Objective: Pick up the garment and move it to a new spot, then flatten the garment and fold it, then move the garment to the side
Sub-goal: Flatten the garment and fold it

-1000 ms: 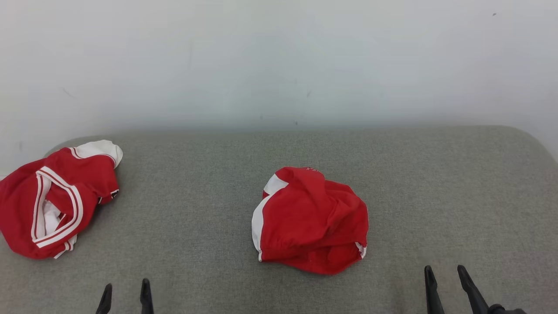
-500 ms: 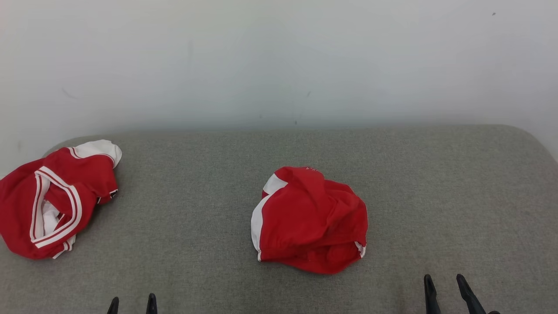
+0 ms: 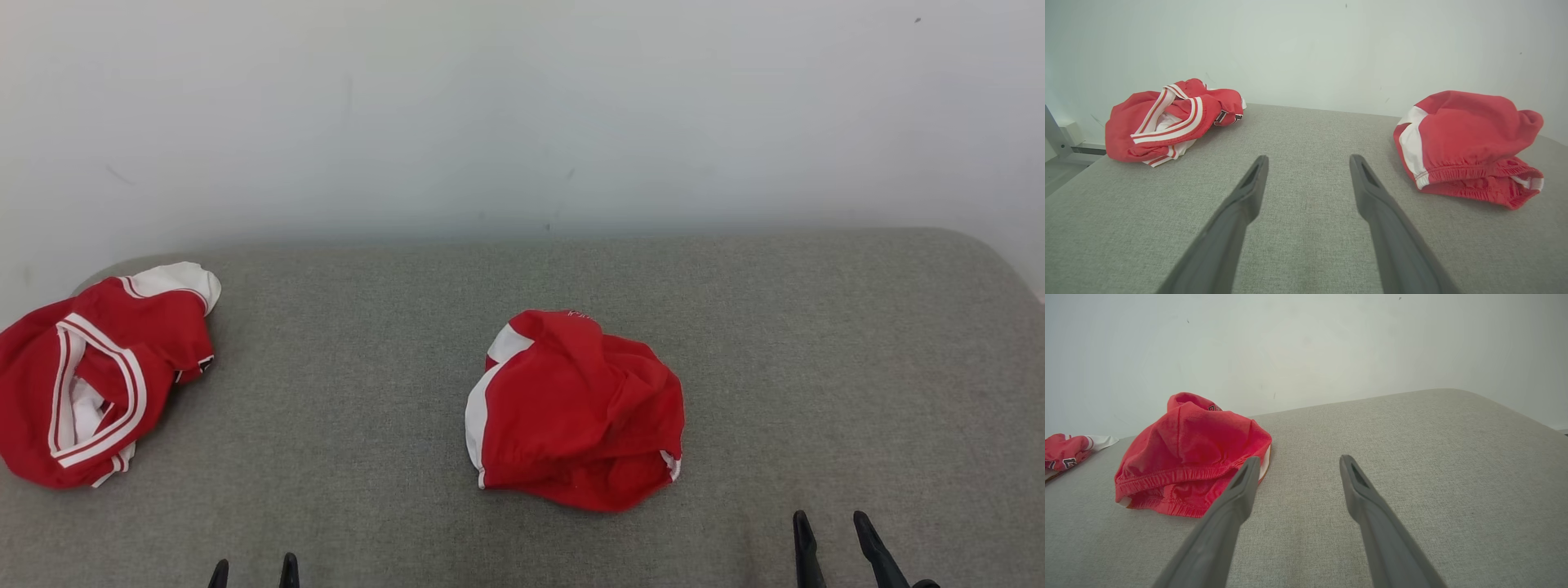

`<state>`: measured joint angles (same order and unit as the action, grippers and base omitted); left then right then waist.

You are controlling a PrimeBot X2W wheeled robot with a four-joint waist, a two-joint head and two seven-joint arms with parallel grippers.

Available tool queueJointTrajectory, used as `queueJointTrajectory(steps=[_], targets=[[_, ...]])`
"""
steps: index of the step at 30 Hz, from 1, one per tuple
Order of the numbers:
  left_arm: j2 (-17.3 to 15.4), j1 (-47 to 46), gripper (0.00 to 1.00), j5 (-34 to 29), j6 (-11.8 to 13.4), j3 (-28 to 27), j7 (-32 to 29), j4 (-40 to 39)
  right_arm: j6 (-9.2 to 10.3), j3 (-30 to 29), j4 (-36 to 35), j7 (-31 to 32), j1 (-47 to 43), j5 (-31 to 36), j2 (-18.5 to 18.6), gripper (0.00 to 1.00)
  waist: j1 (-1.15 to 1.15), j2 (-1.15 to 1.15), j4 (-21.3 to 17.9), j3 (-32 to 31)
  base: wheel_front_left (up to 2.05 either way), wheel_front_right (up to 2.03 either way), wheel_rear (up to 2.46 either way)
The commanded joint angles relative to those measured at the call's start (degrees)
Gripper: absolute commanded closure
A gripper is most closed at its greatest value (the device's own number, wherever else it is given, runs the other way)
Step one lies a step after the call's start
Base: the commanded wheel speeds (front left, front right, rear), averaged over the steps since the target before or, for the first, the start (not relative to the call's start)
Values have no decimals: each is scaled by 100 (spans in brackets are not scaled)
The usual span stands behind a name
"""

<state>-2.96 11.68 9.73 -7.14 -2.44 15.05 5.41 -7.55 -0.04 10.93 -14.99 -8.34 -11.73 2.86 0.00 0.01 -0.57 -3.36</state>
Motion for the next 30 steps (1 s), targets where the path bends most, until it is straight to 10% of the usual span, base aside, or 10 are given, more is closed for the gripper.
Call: queueJointTrajectory(steps=[1,20,30], targets=[[11,-3,0,13,-30,8,19,-16,12,-13,-3,-26,29,-60,4,0,0,-1,3,-3,0,0,0],[12,-31,0,53,-38,90,19,-21,12,58,-24,-19,75,41,4,0,0,-1,-226,34,0,0,0],[8,-585,0,578,-34,1563,19,737,12,131,-51,133,101,318,4,0,0,-1,-728,175,0,0,0]])
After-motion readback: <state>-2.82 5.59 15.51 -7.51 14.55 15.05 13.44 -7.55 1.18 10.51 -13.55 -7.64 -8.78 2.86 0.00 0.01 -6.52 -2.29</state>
